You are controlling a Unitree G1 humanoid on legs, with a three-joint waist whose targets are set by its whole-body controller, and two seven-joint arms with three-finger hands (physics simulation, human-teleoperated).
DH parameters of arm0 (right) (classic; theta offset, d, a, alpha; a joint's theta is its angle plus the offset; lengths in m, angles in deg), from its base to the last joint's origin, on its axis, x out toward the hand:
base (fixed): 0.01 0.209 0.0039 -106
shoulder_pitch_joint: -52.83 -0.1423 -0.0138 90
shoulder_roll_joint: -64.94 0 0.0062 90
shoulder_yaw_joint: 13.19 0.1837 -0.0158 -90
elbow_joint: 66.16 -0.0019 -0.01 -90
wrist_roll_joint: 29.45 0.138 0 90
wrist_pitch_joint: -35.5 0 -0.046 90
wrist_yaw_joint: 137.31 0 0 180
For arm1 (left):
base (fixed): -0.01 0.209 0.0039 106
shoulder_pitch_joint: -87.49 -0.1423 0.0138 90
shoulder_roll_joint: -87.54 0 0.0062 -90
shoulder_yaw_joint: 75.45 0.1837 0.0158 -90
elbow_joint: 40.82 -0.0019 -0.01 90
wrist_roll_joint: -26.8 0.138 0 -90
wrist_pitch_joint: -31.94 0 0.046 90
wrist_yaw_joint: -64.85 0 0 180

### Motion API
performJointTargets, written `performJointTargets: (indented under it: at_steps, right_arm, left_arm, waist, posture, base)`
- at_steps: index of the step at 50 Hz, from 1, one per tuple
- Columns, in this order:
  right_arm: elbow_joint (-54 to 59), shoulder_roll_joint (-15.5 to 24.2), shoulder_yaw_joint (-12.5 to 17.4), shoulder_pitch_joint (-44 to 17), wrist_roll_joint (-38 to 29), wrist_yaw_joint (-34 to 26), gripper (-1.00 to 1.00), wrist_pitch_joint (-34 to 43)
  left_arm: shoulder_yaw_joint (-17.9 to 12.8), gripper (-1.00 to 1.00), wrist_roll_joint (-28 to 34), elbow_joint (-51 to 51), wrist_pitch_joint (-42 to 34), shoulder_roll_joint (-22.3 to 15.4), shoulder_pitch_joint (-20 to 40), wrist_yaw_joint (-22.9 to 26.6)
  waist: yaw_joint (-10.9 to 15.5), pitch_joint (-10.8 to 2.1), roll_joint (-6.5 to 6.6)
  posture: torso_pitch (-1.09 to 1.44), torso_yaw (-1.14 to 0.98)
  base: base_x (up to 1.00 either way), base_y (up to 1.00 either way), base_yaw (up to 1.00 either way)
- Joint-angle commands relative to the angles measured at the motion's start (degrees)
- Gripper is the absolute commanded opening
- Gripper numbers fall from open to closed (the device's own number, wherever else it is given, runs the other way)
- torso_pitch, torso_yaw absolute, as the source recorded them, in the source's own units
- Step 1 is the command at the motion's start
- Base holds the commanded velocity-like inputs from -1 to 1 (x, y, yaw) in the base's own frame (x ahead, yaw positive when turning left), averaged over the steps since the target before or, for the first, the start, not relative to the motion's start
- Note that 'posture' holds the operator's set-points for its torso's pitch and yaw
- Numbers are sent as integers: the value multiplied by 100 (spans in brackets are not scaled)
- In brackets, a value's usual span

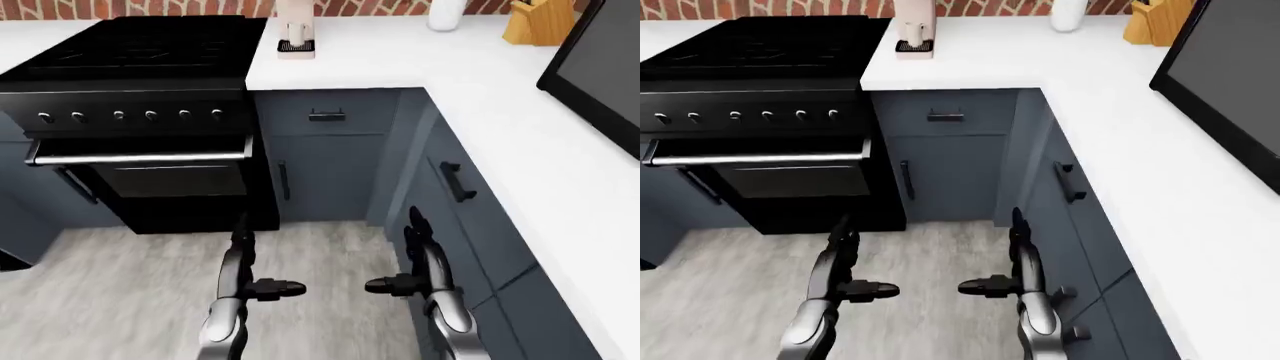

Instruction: Pick the mug from under the coffee machine dispenser and place it on the counter.

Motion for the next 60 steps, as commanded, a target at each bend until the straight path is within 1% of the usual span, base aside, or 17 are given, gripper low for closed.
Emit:
performJointTargets:
  at_steps: [1,3,4,5,7,8,14,18,25,34,35,37,45,48,51,57,60]
  right_arm:
    - [-501,5,7,-158,75,-23,100,-282]
    - [-566,-3,5,-161,105,-13,100,-217]
    - [-635,-8,7,-155,119,5,100,-178]
    - [-750,-10,6,-141,140,14,100,-104]
    - [-1129,-1,-14,-97,145,20,100,113]
    - [-1221,3,-23,-86,137,12,100,169]
    - [-1916,38,6,-76,92,-17,100,526]
    - [-2860,103,171,-188,248,-93,100,1222]
    - [-3804,230,482,-496,452,-98,100,2073]
    - [-4123,405,754,-790,560,-122,100,2415]
    - [-4154,419,766,-798,563,-127,100,2434]
    - [-4233,446,802,-840,579,-130,100,2509]
    - [-4427,487,844,-909,585,-115,100,2675]
    - [-4477,494,839,-899,578,-129,100,2700]
    - [-4489,483,832,-879,570,-151,100,2681]
    - [-4575,477,830,-863,579,-177,100,2747]
    - [-4570,470,825,-851,569,-184,100,2734]
  left_arm:
    - [40,100,-42,684,143,5,125,23]
    - [56,100,-32,763,99,8,108,28]
    - [61,100,-22,845,60,9,92,22]
    - [67,100,-27,980,-20,10,64,27]
    - [69,100,-53,1486,-342,12,11,18]
    - [61,100,-36,1604,-402,4,4,10]
    - [5,100,-98,2307,-873,-2,-28,9]
    - [-3,100,-139,3462,-1706,-13,-16,-12]
    - [-334,100,-228,4198,-2338,-111,184,0]
    - [-624,100,-311,4781,-2898,-225,415,3]
    - [-638,100,-315,4814,-2945,-231,440,-1]
    - [-642,100,-320,4905,-3040,-238,475,-11]
    - [-755,100,-374,5157,-3329,-298,576,-7]
    - [-753,100,-371,5195,-3348,-303,575,-4]
    - [-755,100,-360,5123,-3284,-293,547,12]
    - [-799,100,-378,5206,-3375,-309,580,4]
    - [-792,100,-373,5200,-3363,-306,569,4]
  waist:
    - [-12,-5,-45]
    - [40,-357,-3]
    - [39,-298,-6]
    - [36,-96,-38]
    - [42,-407,-45]
    - [44,-440,-44]
    - [51,-462,-26]
    - [52,-500,-22]
    - [60,-519,-27]
    - [54,-470,-31]
    - [52,-561,3]
    - [52,-385,24]
    - [29,-339,8]
    - [27,-315,83]
    - [43,-243,249]
    - [82,-289,110]
    - [91,-291,-163]
  posture:
    - [0,0]
    - [0,0]
    - [0,0]
    - [0,0]
    - [0,0]
    - [0,0]
    - [0,0]
    - [0,0]
    - [0,0]
    - [0,0]
    - [0,0]
    - [0,0]
    - [0,0]
    - [0,0]
    - [0,0]
    - [0,0]
    - [0,0]
  base:
    - [0,0,0]
    - [0,0,0]
    - [0,0,0]
    - [0,0,0]
    - [0,0,0]
    - [0,0,0]
    - [0,0,0]
    - [0,0,0]
    - [0,0,0]
    - [0,0,0]
    - [5,0,0]
    - [7,0,0]
    - [6,0,0]
    - [8,0,0]
    - [11,0,0]
    - [13,0,0]
    - [13,0,0]
